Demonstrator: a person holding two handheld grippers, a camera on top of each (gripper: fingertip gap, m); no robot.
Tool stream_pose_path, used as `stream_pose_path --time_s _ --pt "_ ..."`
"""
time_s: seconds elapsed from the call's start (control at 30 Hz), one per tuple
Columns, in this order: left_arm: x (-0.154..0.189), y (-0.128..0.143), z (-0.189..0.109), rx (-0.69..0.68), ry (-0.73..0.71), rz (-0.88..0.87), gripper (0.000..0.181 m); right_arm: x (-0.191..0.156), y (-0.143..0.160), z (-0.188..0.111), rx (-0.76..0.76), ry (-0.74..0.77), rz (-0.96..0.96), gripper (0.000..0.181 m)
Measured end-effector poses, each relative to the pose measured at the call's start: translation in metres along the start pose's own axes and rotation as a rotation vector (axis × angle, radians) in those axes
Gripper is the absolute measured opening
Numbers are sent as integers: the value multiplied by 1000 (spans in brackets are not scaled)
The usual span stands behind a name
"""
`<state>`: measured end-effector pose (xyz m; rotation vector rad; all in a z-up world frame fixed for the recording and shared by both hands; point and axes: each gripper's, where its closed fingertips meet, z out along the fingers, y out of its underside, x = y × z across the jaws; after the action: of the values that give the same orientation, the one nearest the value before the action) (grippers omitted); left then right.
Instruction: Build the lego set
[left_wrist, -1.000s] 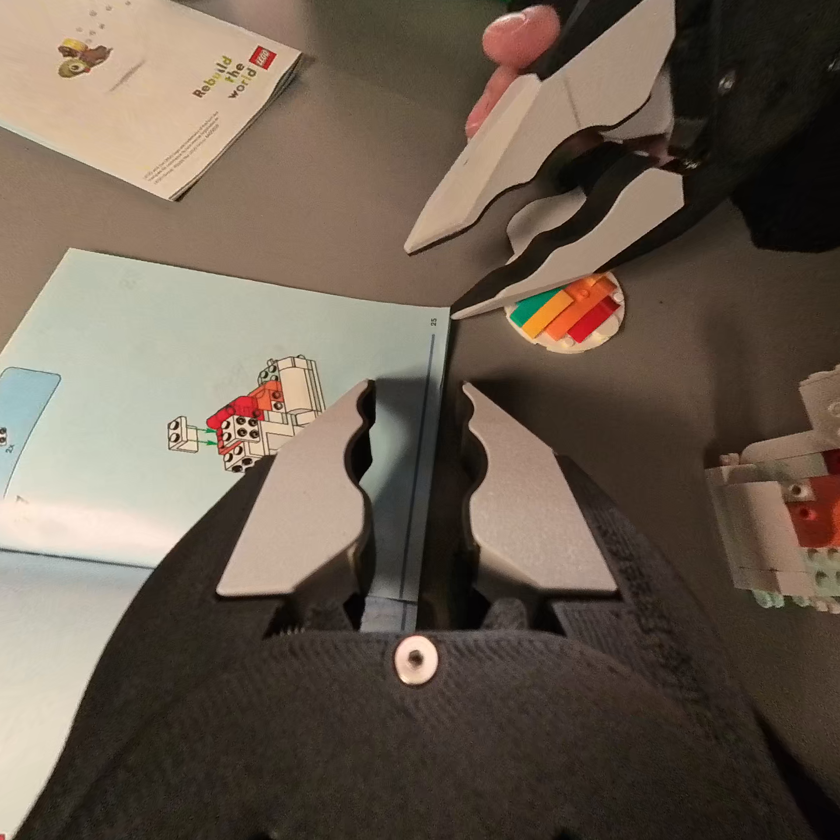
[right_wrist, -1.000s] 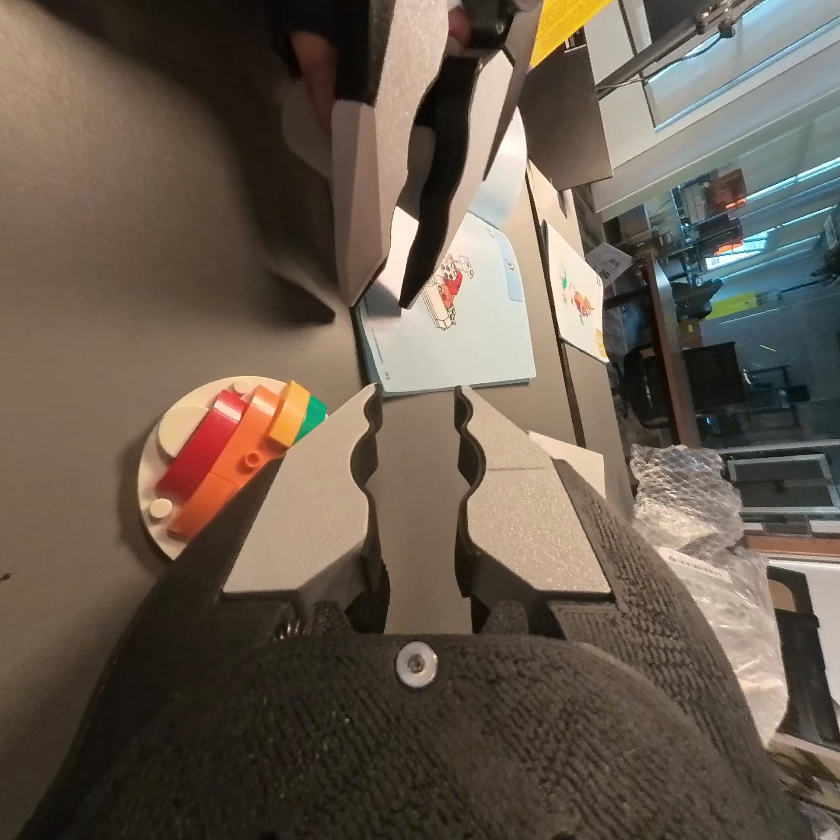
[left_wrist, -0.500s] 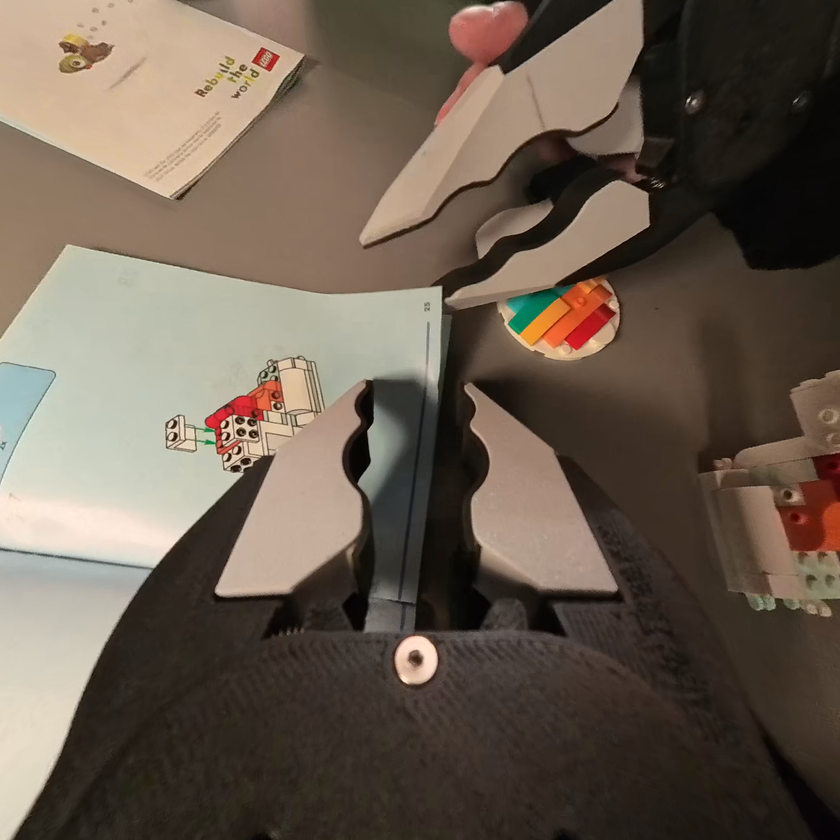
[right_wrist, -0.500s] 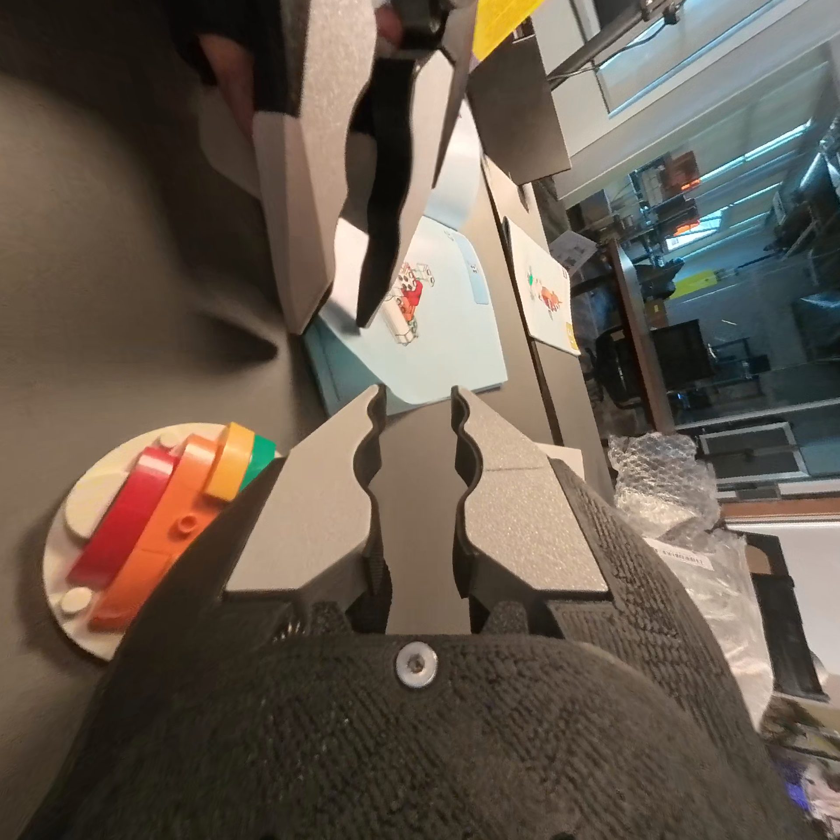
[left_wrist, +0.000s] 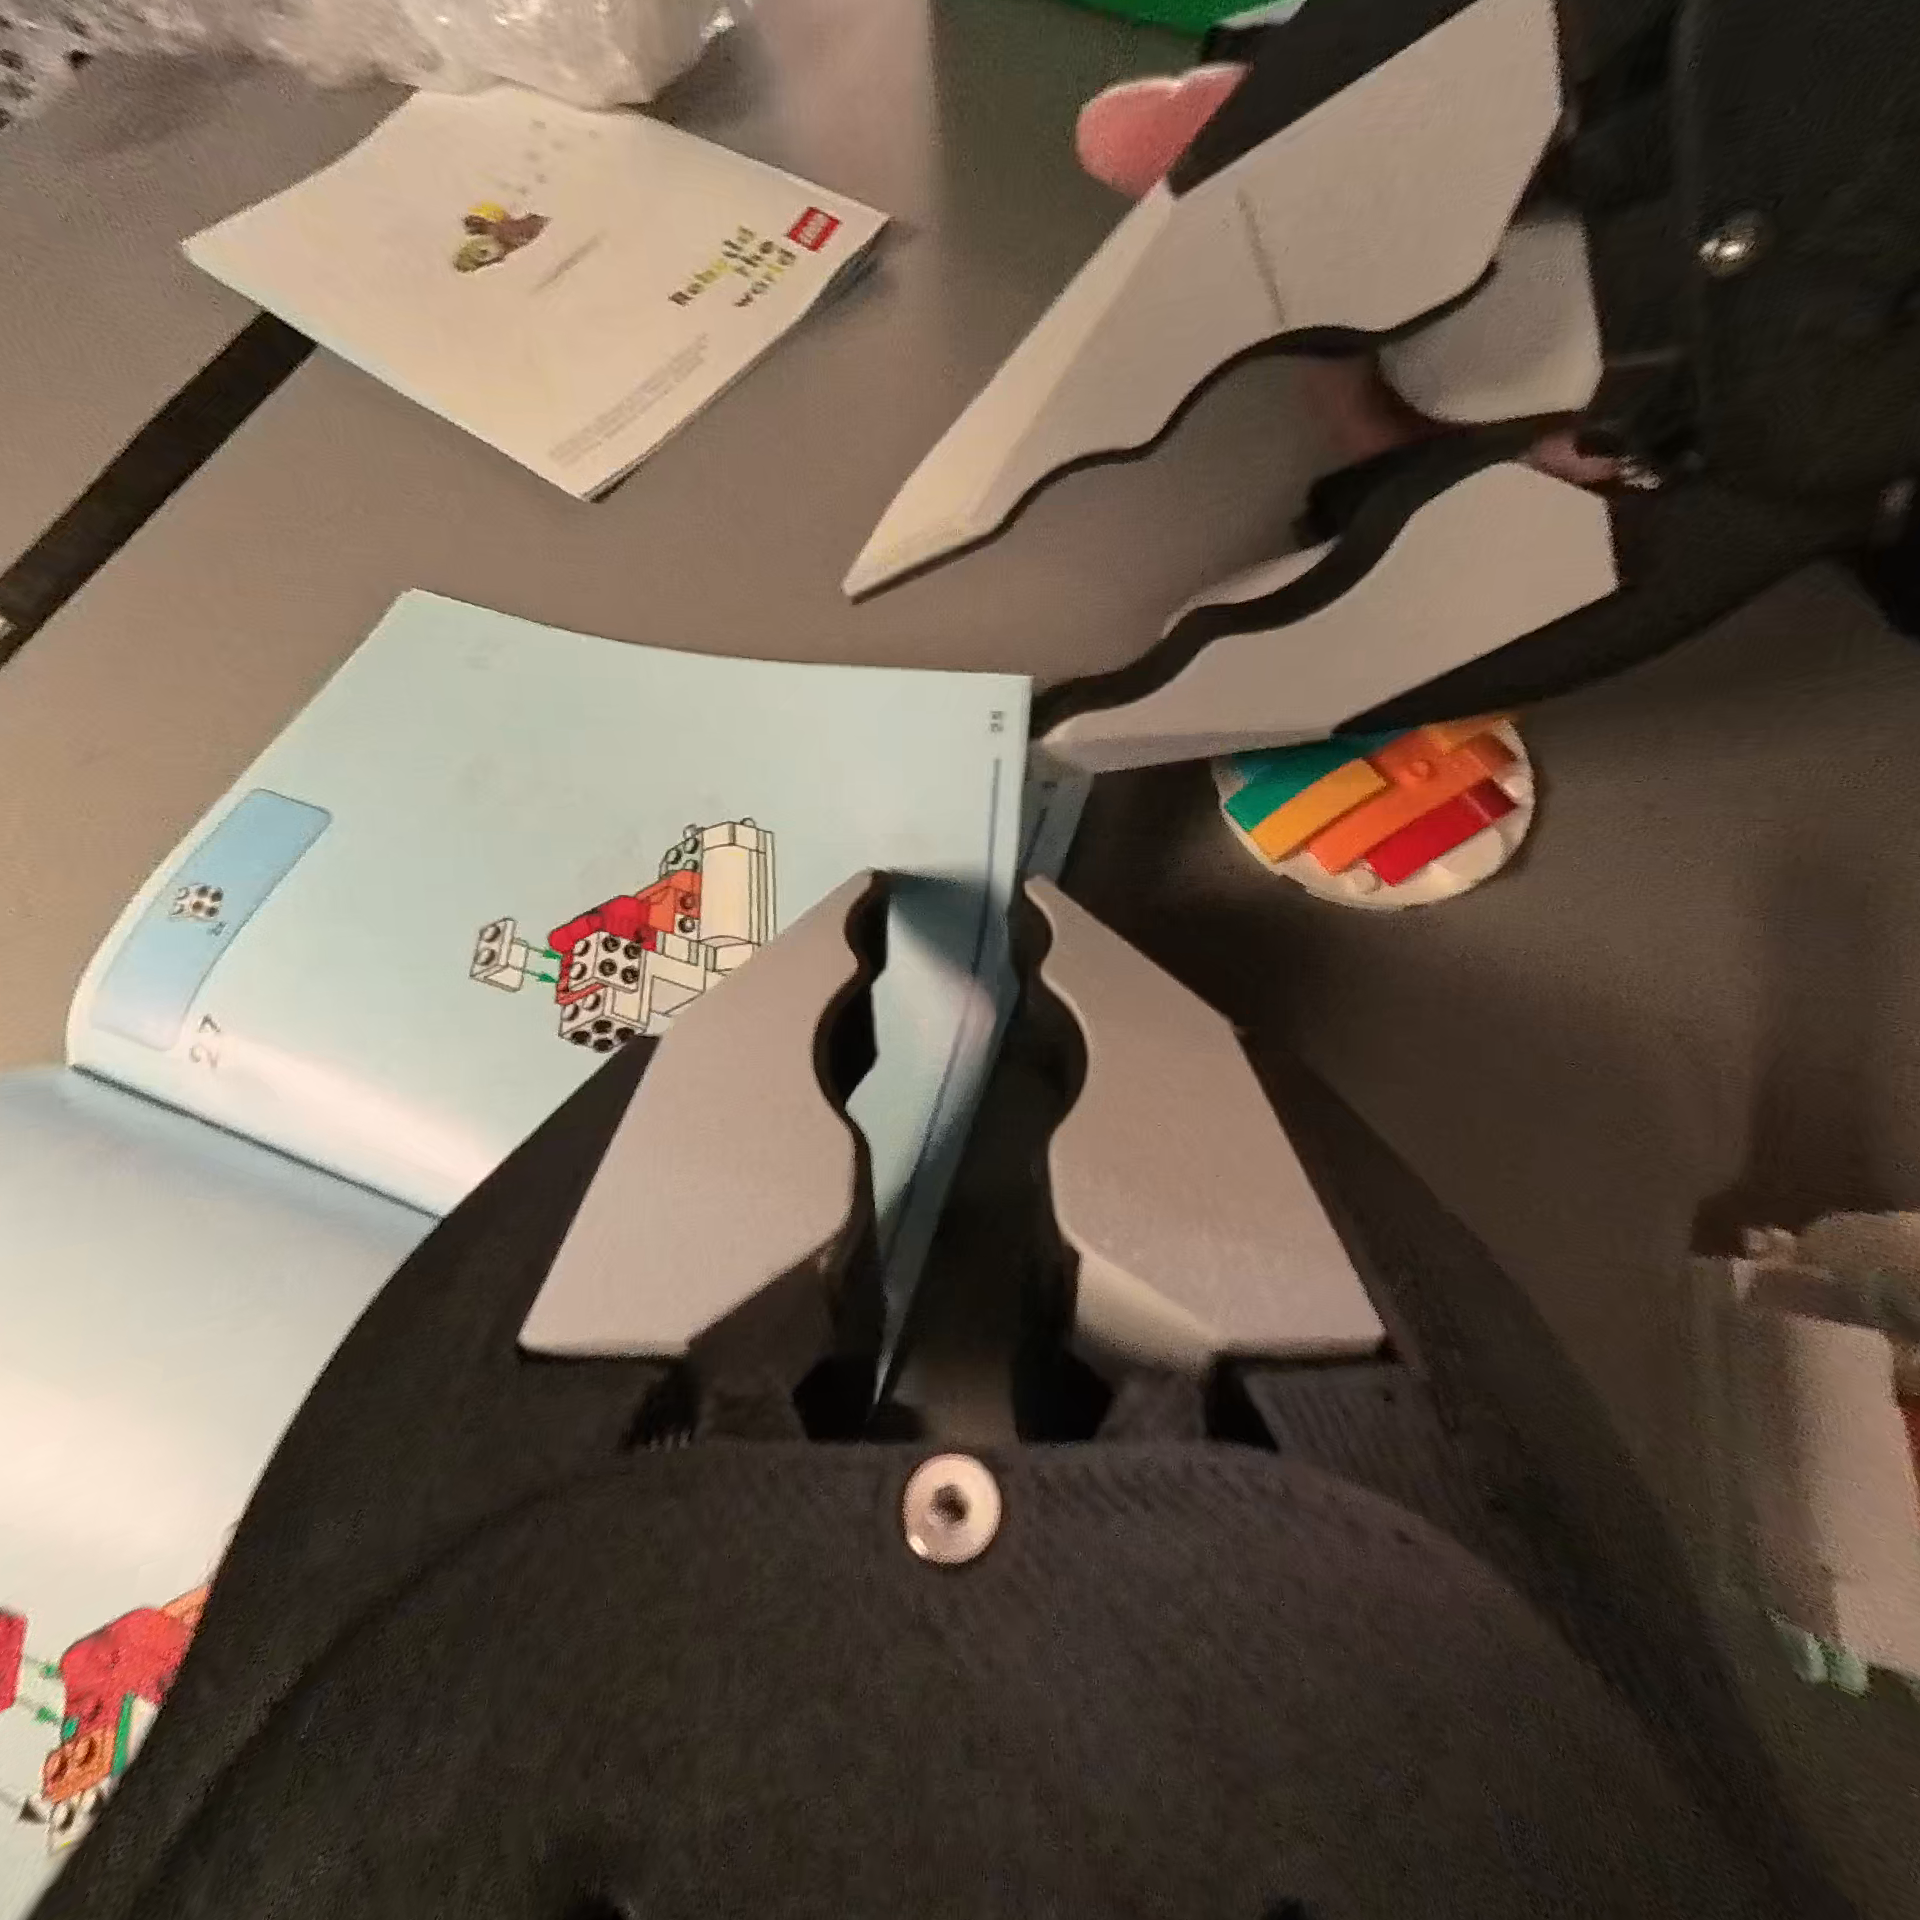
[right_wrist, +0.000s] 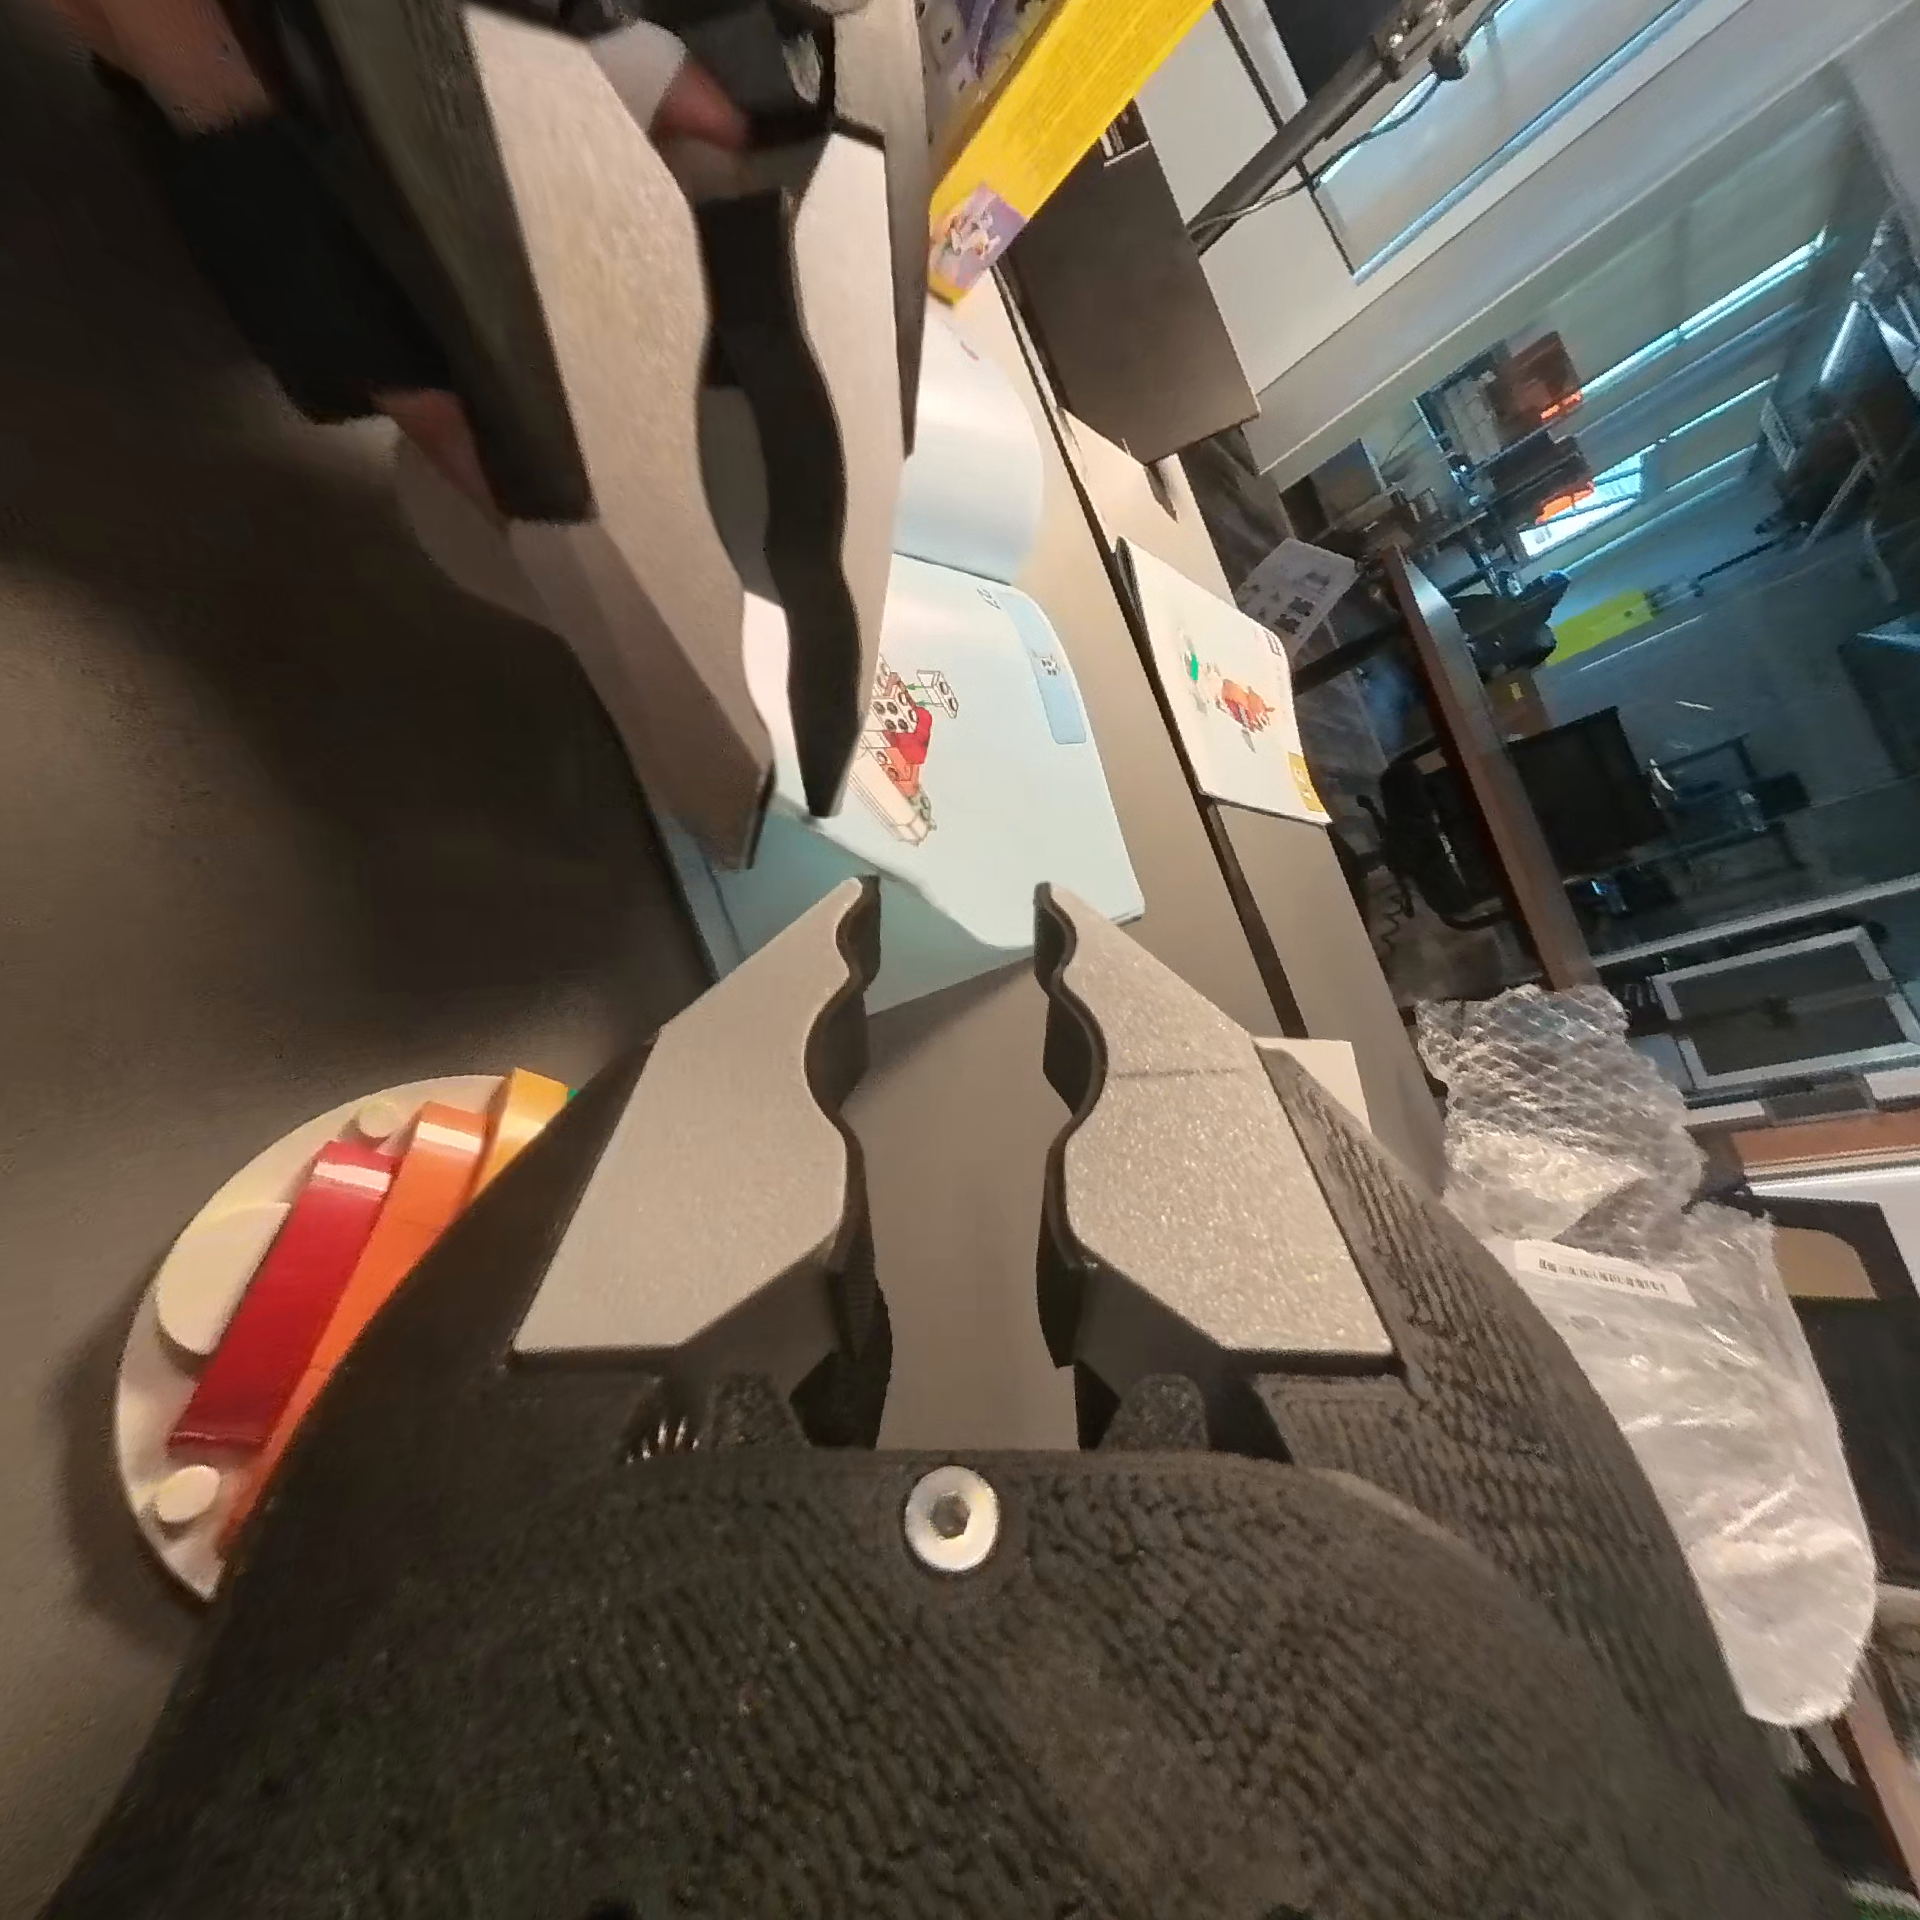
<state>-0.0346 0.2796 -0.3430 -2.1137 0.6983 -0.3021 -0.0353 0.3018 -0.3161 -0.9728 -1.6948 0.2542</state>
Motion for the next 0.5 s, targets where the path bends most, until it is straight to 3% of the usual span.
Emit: stream_pose_path --time_s 0.07,0.17,0.27,0.4,0.5 --pt "-5 1 1 -10 -59 8 1 -1 -1 0 4 -4 1 28" --pt "-25 -6 -11 48 -228 -23 0 -2 1 -1 3 -5 13 30" --pt "-49 -10 -41 148 -400 -116 0 -1 3 -4 6 0 27 31" --pt "-62 16 -78 205 -504 -299 2 -13 7 -1 -18 -85 85 16" --pt "-67 32 -101 257 -538 -454 3 -12 -12 -7 77 -97 118 0"
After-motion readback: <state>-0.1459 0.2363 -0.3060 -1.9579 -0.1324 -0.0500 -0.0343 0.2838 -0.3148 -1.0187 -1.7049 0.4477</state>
